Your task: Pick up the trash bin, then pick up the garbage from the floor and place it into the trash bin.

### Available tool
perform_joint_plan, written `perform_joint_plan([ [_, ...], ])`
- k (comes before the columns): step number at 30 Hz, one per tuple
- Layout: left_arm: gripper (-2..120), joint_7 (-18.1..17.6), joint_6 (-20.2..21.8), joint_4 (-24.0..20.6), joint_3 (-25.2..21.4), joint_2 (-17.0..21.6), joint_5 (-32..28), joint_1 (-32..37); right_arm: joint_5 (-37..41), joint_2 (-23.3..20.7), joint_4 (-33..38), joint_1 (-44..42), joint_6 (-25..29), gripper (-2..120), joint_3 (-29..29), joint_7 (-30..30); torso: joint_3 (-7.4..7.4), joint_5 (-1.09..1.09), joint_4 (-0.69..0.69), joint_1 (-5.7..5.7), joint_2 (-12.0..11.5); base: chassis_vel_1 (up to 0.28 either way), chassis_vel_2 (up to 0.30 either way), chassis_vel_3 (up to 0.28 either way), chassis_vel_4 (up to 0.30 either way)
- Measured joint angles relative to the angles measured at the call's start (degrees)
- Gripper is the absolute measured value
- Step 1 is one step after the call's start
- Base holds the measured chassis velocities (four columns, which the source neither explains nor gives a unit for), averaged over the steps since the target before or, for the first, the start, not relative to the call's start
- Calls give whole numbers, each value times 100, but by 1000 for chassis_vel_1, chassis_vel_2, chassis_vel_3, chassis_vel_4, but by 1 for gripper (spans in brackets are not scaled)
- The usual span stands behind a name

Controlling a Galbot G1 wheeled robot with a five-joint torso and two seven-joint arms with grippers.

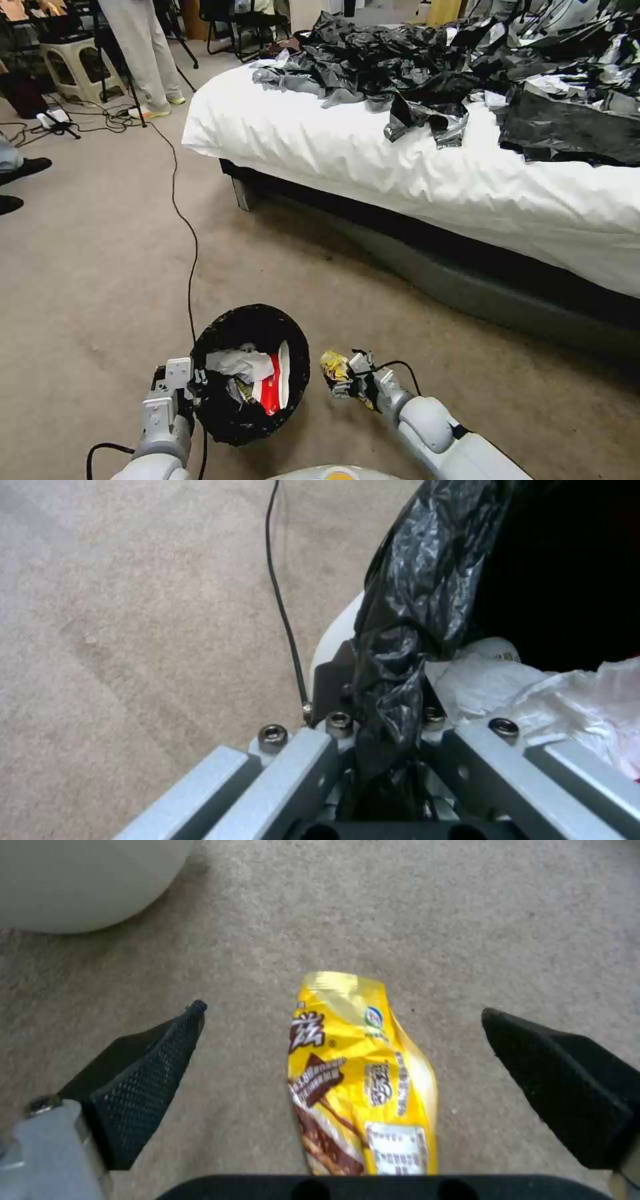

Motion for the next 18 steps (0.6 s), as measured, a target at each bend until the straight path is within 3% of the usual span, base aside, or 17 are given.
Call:
perform_joint_plan([
  [6,0,6,-57,7,8,-36,16,23,-339,509,-689,70,266,100,72,-96,0,1,0,0,0,0,0,0,0],
  [18,0,15,-61,46,-21,-4,-22,-11,-407,641,-1277,69,486,98,236,-161,0,1,0,0,0,0,0,0,0],
])
